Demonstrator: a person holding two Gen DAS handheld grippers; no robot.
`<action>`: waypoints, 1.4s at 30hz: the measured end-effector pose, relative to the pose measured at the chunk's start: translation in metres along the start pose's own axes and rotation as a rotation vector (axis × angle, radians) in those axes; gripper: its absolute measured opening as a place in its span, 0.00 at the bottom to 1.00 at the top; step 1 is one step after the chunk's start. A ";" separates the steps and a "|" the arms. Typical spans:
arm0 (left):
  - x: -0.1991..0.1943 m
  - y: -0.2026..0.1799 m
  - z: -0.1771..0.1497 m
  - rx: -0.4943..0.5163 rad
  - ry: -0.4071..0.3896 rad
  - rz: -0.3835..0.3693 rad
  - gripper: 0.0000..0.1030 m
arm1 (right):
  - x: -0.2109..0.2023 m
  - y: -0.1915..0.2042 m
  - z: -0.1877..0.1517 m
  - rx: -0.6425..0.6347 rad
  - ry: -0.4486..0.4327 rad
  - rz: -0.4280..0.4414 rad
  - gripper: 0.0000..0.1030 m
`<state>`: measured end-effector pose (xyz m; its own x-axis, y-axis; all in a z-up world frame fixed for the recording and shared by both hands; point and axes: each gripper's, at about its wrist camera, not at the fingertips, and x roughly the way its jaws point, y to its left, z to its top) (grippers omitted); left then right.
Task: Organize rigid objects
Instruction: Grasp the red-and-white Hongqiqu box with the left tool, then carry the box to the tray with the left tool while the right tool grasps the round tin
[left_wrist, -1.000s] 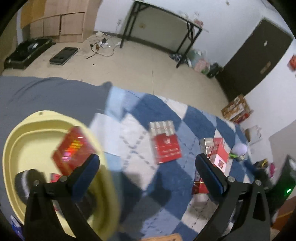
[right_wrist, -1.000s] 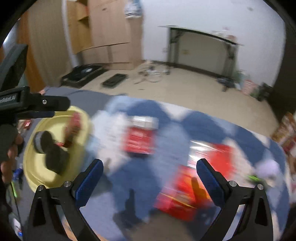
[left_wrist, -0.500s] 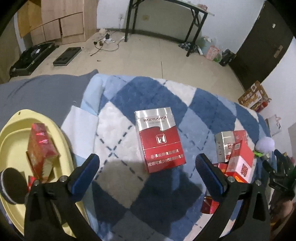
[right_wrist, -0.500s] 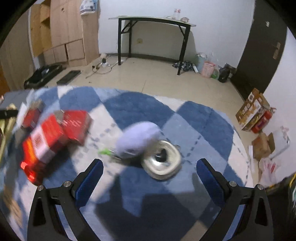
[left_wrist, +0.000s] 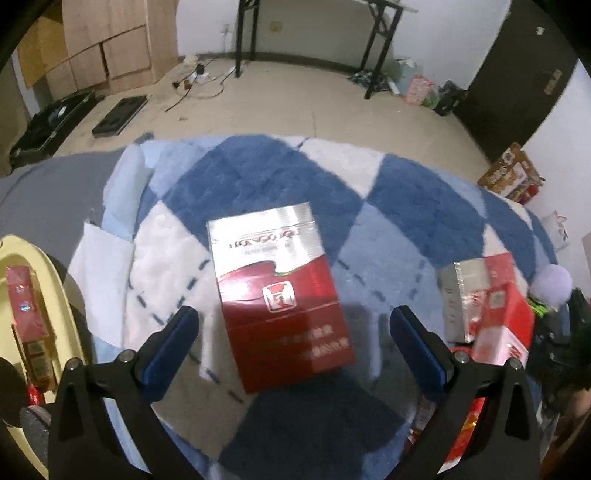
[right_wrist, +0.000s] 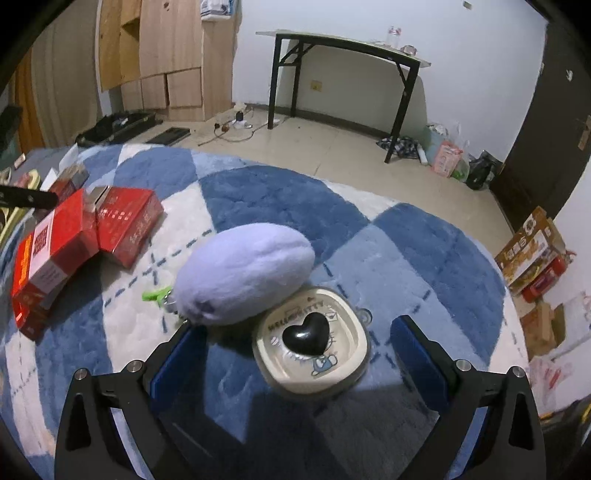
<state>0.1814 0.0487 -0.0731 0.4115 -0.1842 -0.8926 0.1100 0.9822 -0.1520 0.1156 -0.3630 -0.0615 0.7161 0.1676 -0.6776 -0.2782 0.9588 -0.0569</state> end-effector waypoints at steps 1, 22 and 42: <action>0.004 0.001 0.000 -0.012 0.007 -0.011 0.98 | -0.001 -0.001 -0.001 0.004 -0.003 0.003 0.98; -0.076 0.046 -0.015 -0.069 -0.104 -0.010 0.59 | -0.062 -0.003 -0.039 0.109 -0.055 -0.022 0.49; -0.179 0.173 -0.039 -0.082 -0.242 0.090 0.56 | -0.148 0.135 0.053 -0.047 -0.286 0.210 0.49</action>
<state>0.0919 0.2529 0.0436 0.6215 -0.0896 -0.7782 -0.0066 0.9928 -0.1196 0.0065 -0.2466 0.0703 0.7888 0.4233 -0.4458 -0.4625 0.8863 0.0232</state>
